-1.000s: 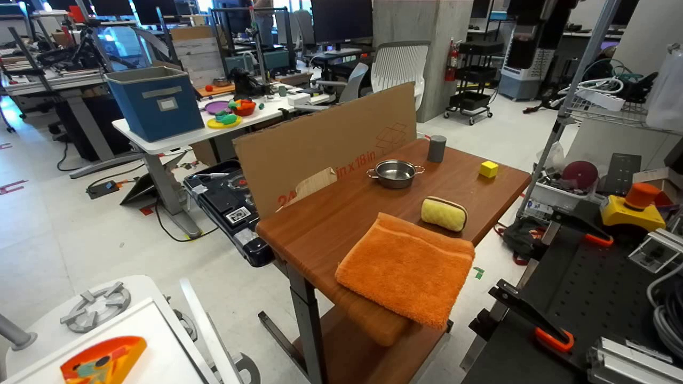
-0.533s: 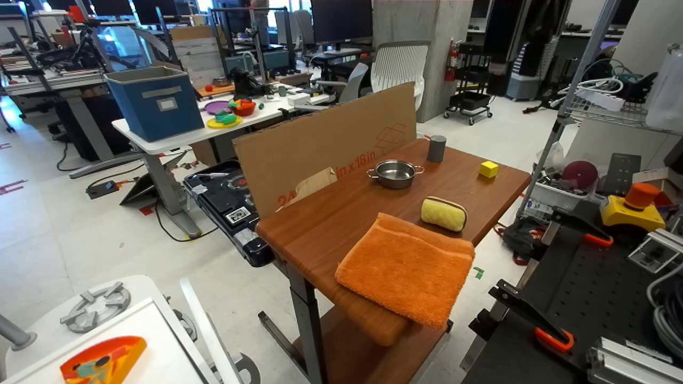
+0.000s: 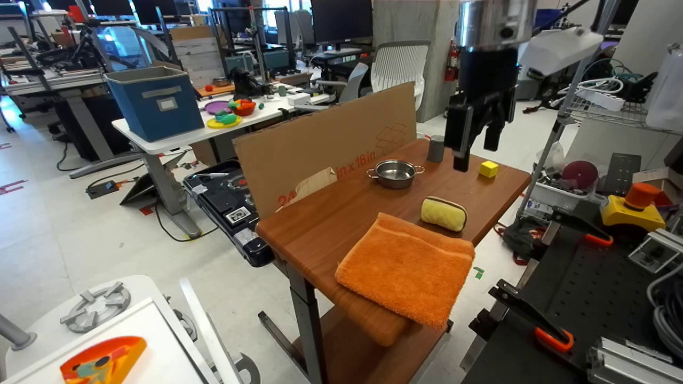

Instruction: Put the brown object in the pot

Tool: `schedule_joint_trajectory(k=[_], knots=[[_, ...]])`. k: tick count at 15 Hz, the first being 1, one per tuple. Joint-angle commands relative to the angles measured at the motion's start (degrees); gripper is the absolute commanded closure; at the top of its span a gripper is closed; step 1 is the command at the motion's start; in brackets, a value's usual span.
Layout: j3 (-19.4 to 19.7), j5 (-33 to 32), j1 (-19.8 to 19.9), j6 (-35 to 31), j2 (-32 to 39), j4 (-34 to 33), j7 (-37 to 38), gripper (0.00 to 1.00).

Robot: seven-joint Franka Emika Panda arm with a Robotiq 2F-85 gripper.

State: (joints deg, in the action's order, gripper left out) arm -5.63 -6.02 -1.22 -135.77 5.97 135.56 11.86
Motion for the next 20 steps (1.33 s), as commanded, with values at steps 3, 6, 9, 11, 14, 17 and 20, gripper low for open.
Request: schedule_joint_trajectory(k=[3, 6, 9, 11, 14, 17, 20], knots=[[2.7, -2.5, -2.2, -0.8, 11.5, -6.6, 0.8, 0.00], [3.6, -3.5, -3.4, -1.2, 15.5, -8.8, 0.6, 0.00], [4.2, -3.5, -4.5, -1.6, 18.4, -10.6, 0.1, 0.00], [4.6, -3.8, -5.1, -1.9, 20.3, -11.9, 0.1, 0.28], [5.7, -4.9, -6.0, -1.5, 22.9, -13.6, 0.1, 0.39], [6.6, -5.9, -6.4, -0.8, 24.4, -14.8, -0.4, 0.62], [6.5, -5.8, -6.2, 0.4, 23.7, -16.4, -1.6, 0.85]])
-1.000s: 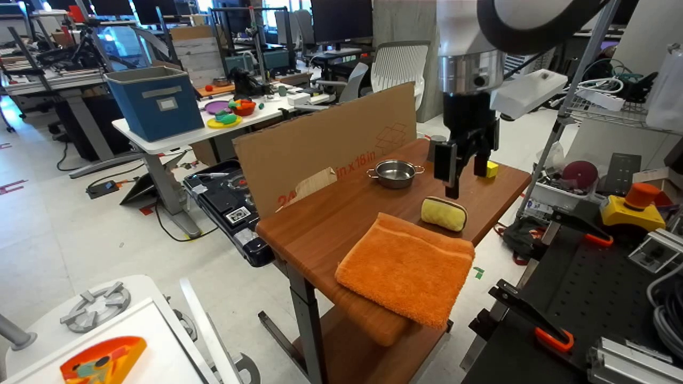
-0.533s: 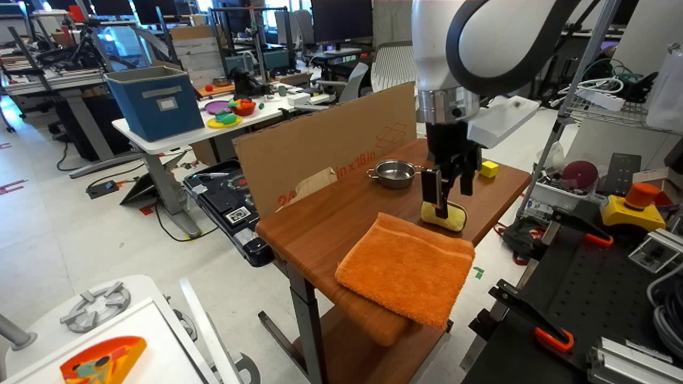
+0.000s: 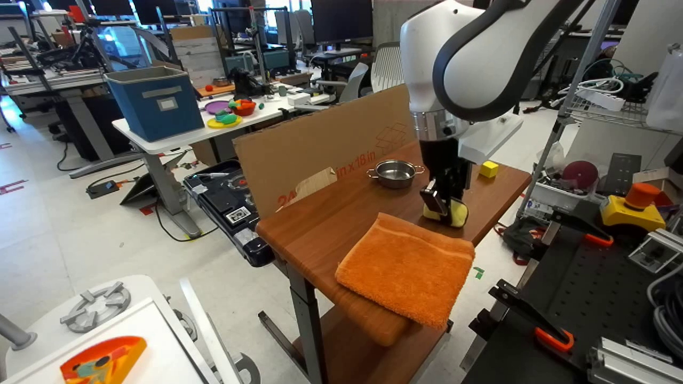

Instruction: Put the brown object in the pot

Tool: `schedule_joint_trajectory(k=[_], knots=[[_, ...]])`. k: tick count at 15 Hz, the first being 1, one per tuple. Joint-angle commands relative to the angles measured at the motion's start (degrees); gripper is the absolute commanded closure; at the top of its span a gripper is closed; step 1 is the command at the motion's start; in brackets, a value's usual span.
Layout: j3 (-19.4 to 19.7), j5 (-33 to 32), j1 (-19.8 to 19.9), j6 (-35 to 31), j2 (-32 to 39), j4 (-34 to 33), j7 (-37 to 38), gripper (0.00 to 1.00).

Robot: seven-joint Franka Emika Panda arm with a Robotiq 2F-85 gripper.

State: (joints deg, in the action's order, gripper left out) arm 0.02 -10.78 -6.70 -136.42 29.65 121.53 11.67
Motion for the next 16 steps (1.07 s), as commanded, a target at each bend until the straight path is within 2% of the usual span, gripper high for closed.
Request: schedule_joint_trajectory(k=[1, 2, 5, 6, 11, 16], knots=[[0.9, -1.2, -0.8, 1.4, -0.4, -3.1, -1.5, 0.92], [1.0, -1.2, -0.8, 1.5, -0.9, -4.3, -1.5, 0.98], [1.9, -2.0, -1.3, 2.0, -1.1, -9.1, -0.1, 0.95], [2.2, -2.2, -1.3, 2.3, -0.7, -11.1, 0.3, 0.99], [4.9, -4.2, -1.7, 2.6, 4.0, -20.4, 3.3, 0.96], [6.6, -4.5, -2.1, 3.6, 9.3, -26.5, 5.0, 0.96]])
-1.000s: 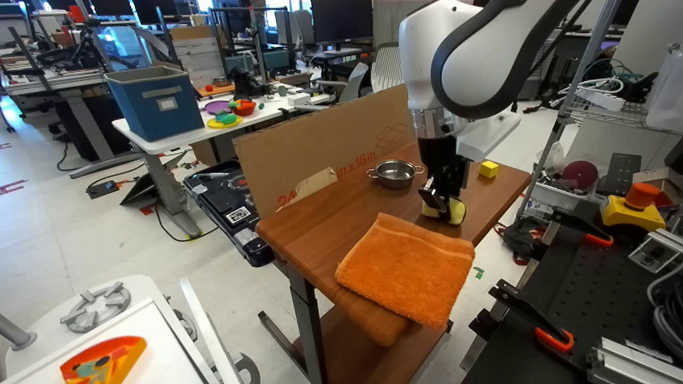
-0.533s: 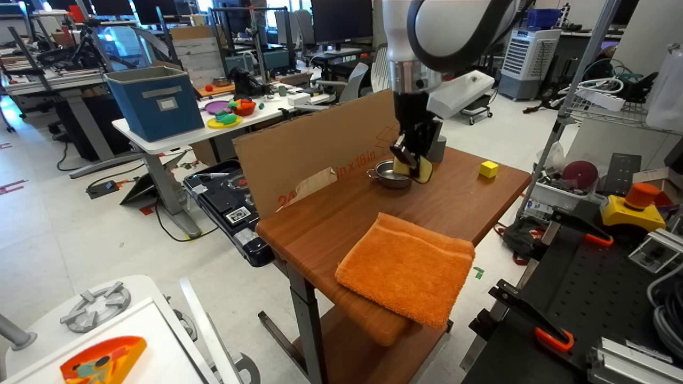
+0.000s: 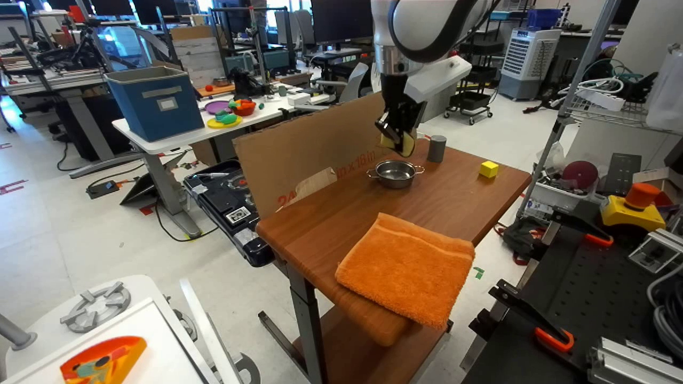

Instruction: Put the brown object in the pot

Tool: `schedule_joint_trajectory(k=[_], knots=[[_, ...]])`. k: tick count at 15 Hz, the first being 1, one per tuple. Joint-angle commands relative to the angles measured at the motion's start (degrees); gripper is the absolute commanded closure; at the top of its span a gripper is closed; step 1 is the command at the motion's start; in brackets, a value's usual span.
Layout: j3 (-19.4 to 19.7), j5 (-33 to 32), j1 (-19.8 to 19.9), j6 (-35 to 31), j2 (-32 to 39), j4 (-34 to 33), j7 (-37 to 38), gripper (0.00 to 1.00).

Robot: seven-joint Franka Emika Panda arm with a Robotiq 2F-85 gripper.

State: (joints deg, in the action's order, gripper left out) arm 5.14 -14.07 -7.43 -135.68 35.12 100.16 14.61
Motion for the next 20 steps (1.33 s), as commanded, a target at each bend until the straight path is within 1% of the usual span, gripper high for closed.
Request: schedule_joint_trajectory(k=[1, 5, 6, 7, 11, 12, 15, 17, 19, 20], knots=[[1.6, -1.0, -1.5, 3.2, 4.7, -6.0, 2.1, 0.96], [1.6, -0.8, -2.0, 5.0, 7.1, -8.4, 2.2, 0.96], [1.7, -0.9, -2.2, 5.5, 7.5, -8.9, 2.3, 0.59], [1.7, -0.8, -2.3, 6.1, 7.7, -9.1, 2.6, 0.58], [2.1, -1.3, -2.8, 8.5, 7.9, -9.4, 2.9, 0.30], [2.1, -1.3, -2.8, 8.8, 7.7, -9.1, 2.8, 0.22], [1.9, -1.5, -2.9, 9.5, 6.9, -8.4, 2.5, 0.01], [1.7, -1.5, -3.0, 9.2, 5.6, -7.1, 2.1, 0.00], [1.2, -1.1, -3.1, 9.0, 2.9, -4.3, 2.0, 0.00], [0.6, -0.1, -2.9, 12.0, 0.8, -2.4, 1.4, 0.00]])
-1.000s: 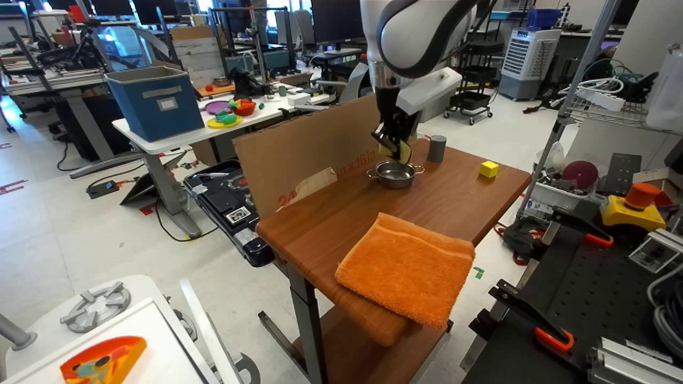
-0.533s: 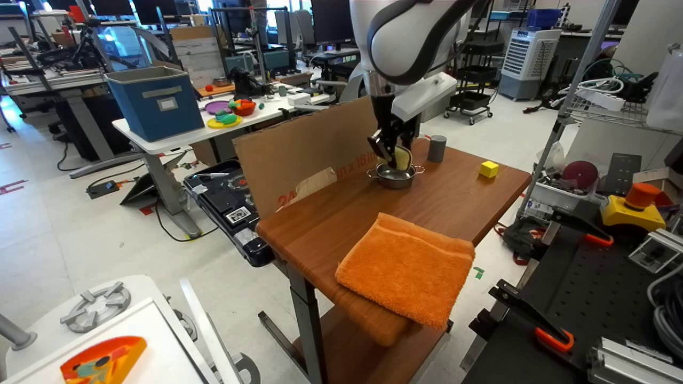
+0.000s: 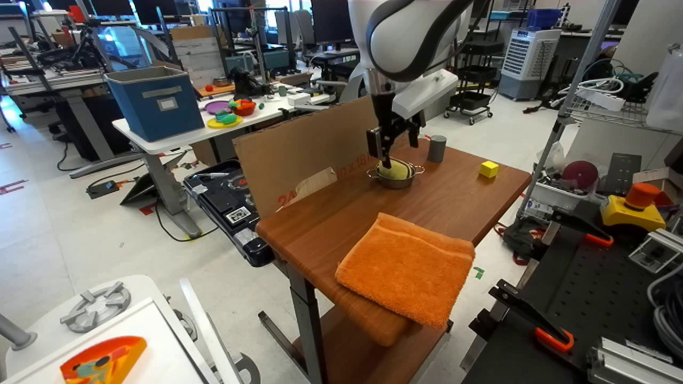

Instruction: Put the brown object in the pot

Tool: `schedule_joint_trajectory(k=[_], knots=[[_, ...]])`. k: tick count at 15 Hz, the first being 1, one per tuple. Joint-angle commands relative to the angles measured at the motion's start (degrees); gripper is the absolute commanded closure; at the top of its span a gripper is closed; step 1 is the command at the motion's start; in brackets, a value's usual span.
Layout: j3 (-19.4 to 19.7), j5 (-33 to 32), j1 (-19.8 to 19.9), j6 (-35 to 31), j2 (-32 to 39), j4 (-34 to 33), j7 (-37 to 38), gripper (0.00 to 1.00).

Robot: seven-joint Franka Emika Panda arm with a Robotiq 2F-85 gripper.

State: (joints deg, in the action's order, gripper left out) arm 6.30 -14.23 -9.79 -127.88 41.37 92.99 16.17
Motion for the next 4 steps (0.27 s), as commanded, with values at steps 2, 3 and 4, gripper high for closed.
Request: schedule_joint_trajectory(k=[2, 3, 4], knots=[[-0.7, -0.2, 0.1, 2.6, -1.9, 1.4, 0.1, 0.00], [-0.9, -0.2, 0.0, 3.3, -2.9, 2.2, 0.2, 0.00], [-1.0, -0.3, 0.0, 3.4, -3.7, 2.9, 0.2, 0.00]])
